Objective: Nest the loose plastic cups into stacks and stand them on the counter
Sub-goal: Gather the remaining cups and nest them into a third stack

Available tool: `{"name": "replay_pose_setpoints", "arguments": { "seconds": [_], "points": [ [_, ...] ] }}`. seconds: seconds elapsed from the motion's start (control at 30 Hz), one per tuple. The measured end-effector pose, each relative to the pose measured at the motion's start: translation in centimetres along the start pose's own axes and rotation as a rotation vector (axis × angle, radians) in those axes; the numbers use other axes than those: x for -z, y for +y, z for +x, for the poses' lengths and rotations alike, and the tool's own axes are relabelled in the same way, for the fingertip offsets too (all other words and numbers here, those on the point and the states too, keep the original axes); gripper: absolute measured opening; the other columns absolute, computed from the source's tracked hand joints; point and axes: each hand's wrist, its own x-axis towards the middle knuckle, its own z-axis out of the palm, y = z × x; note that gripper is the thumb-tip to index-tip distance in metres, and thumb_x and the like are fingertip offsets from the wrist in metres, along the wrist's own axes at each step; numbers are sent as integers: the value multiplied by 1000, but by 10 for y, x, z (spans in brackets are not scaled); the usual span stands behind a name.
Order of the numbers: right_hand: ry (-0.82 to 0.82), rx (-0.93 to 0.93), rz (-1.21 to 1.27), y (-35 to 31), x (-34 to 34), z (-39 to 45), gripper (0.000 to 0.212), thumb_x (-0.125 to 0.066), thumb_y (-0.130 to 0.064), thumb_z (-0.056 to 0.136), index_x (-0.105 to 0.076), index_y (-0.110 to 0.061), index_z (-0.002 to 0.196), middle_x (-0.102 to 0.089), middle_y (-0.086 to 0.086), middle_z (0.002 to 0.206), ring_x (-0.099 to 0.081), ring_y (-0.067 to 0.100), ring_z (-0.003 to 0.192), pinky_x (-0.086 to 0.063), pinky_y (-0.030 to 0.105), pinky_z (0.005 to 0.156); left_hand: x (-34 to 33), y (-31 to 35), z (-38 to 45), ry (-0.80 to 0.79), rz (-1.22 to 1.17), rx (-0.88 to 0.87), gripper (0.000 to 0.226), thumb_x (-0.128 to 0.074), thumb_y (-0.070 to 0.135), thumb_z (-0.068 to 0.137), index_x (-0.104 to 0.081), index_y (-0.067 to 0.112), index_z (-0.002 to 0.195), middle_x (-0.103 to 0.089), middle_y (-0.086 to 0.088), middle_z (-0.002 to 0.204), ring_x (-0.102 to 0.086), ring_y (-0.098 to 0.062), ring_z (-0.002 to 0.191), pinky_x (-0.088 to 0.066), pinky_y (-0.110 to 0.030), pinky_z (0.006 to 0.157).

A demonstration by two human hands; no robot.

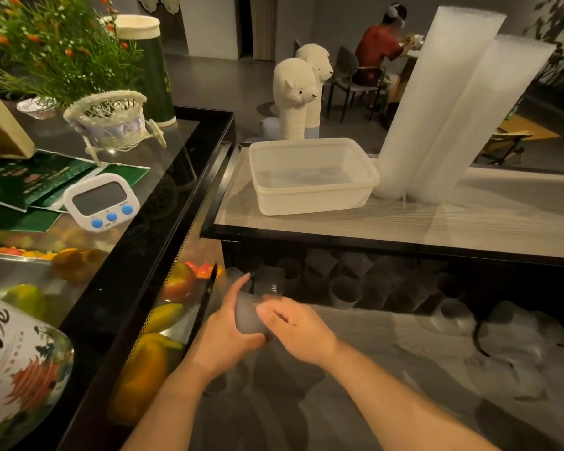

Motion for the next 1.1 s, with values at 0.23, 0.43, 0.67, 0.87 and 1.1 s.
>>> {"name": "replay_pose_setpoints", "arguments": {
  "seconds": [0.23,0.43,0.67,0.87,1.1],
  "points": [
    [138,-341,28,37,2,42,28,-52,-34,99,-63,-29,124,-62,-3,122,-59,9,99,-42,21,83,-1,-15,4,-14,153,124,92,-82,36,76,-20,49,143,-60,5,102,-65,-13,77,-50,-19,57],
    [84,-580,588,47,-8,86,43,-57,-3,96,-49,-14,137,-58,5,96,-61,19,70,-54,25,54,2,-25,5,28,128,145,114,-84,47,68,-3,59,147,-56,0,134,-65,-19,104,-62,-39,81],
    [223,-625,778,51,1,83,38,-66,-12,92,-56,2,126,-65,18,119,-66,27,105,-54,36,94,3,-28,7,43,79,119,116,-87,43,65,-8,57,149,-48,8,139,-58,-16,116,-59,-38,90],
    [288,-494,547,41,11,55,56,-79,-39,79,-51,-25,126,-61,3,118,-61,18,105,-53,40,95,-1,-32,12,27,73,156,126,-89,46,57,-5,58,149,-43,3,146,-57,-20,120,-60,-40,87],
    [249,-440,676,14,19,29,16,-55,-28,99,-70,-20,95,-71,5,92,-67,19,83,-56,25,59,4,-26,8,-50,52,107,127,-90,44,61,-3,55,152,-50,16,137,-56,-11,123,-53,-34,102]
  ]
}}
